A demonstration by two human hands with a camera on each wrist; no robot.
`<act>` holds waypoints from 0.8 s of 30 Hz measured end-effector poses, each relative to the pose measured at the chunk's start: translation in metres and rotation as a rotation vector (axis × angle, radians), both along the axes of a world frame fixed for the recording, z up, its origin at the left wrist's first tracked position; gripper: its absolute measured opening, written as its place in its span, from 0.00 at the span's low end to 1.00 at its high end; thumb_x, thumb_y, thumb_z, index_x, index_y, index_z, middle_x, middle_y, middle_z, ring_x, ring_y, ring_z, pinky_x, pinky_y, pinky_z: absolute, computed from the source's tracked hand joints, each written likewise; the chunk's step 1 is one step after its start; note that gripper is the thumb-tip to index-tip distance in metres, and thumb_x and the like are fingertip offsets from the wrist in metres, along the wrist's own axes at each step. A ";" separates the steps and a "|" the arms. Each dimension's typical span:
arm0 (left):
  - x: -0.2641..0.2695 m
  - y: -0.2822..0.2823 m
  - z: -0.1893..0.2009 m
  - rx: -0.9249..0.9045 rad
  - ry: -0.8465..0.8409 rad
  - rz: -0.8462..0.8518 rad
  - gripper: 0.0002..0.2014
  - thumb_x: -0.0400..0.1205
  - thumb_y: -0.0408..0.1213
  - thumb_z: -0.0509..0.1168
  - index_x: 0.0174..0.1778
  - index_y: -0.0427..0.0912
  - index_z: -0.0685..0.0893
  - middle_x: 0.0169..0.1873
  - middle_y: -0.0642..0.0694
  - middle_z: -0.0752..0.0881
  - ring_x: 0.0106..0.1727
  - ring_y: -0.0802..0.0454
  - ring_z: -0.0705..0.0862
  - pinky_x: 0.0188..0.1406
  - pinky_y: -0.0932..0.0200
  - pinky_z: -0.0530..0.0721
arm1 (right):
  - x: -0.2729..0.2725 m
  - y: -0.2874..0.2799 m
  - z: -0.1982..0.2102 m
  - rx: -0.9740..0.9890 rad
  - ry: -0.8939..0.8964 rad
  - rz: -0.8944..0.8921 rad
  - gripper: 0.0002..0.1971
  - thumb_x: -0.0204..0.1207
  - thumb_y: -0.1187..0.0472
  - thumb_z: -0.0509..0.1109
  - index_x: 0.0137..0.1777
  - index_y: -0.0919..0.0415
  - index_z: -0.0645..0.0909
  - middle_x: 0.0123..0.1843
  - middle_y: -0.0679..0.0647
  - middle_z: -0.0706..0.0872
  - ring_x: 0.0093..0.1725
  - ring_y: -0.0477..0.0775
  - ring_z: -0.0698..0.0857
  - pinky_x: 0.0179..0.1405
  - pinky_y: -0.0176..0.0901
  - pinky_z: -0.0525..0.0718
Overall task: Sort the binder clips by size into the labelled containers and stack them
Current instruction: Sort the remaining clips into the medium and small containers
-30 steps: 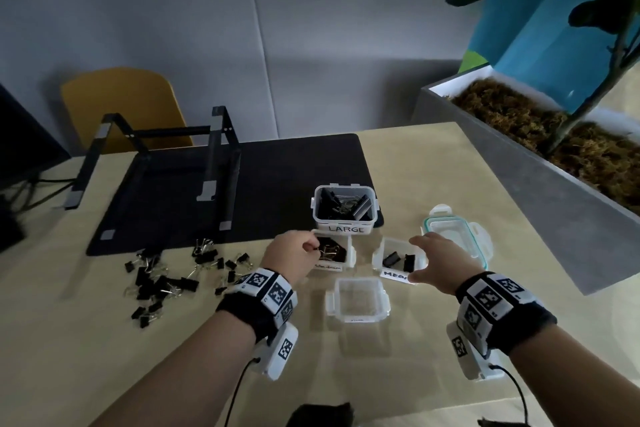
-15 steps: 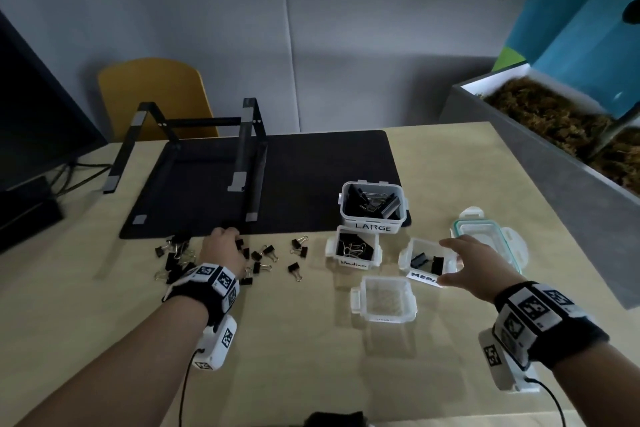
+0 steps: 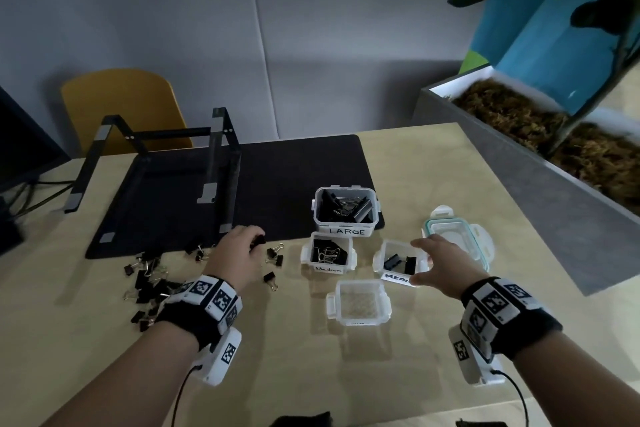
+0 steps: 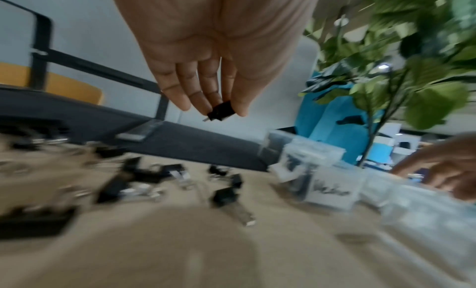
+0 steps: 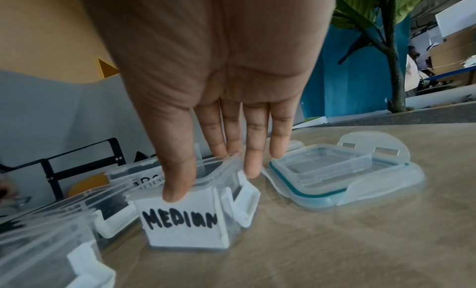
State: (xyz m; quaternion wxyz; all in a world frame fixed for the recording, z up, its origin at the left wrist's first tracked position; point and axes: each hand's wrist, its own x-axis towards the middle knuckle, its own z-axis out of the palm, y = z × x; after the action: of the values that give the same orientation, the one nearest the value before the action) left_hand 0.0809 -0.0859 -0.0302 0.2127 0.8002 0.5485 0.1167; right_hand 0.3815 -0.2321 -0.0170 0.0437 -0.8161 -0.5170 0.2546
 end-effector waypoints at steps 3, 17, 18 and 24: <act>0.031 -0.019 0.010 0.018 -0.085 -0.107 0.15 0.85 0.37 0.57 0.67 0.41 0.77 0.62 0.45 0.79 0.60 0.49 0.80 0.57 0.61 0.76 | 0.001 -0.001 0.000 0.000 0.014 0.004 0.37 0.69 0.52 0.77 0.77 0.54 0.67 0.70 0.50 0.74 0.66 0.52 0.77 0.65 0.43 0.76; 0.166 -0.061 0.006 -0.218 -0.237 -0.298 0.11 0.82 0.35 0.64 0.60 0.43 0.81 0.57 0.47 0.87 0.59 0.53 0.84 0.63 0.56 0.81 | 0.005 -0.003 -0.001 0.008 0.050 0.009 0.37 0.70 0.52 0.76 0.78 0.53 0.65 0.72 0.50 0.72 0.68 0.52 0.76 0.65 0.43 0.75; 0.171 -0.062 0.003 -0.214 -0.218 -0.313 0.11 0.82 0.35 0.64 0.59 0.43 0.82 0.57 0.47 0.87 0.59 0.52 0.84 0.63 0.55 0.81 | 0.005 -0.003 -0.001 0.007 0.050 0.010 0.37 0.70 0.52 0.75 0.78 0.53 0.65 0.72 0.50 0.72 0.68 0.52 0.76 0.65 0.43 0.75; 0.177 -0.062 -0.015 -0.077 -0.029 -0.440 0.10 0.81 0.39 0.65 0.57 0.44 0.84 0.60 0.47 0.78 0.68 0.48 0.70 0.71 0.55 0.68 | 0.005 -0.003 0.000 0.005 0.049 0.020 0.36 0.71 0.52 0.75 0.78 0.54 0.65 0.73 0.50 0.71 0.67 0.53 0.77 0.65 0.43 0.76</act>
State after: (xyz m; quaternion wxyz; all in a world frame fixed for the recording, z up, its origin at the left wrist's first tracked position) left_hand 0.2577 -0.1481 -0.0450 0.2713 0.8902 0.3614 0.0580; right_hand 0.3863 -0.2350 -0.0167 0.0556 -0.8043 -0.5245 0.2736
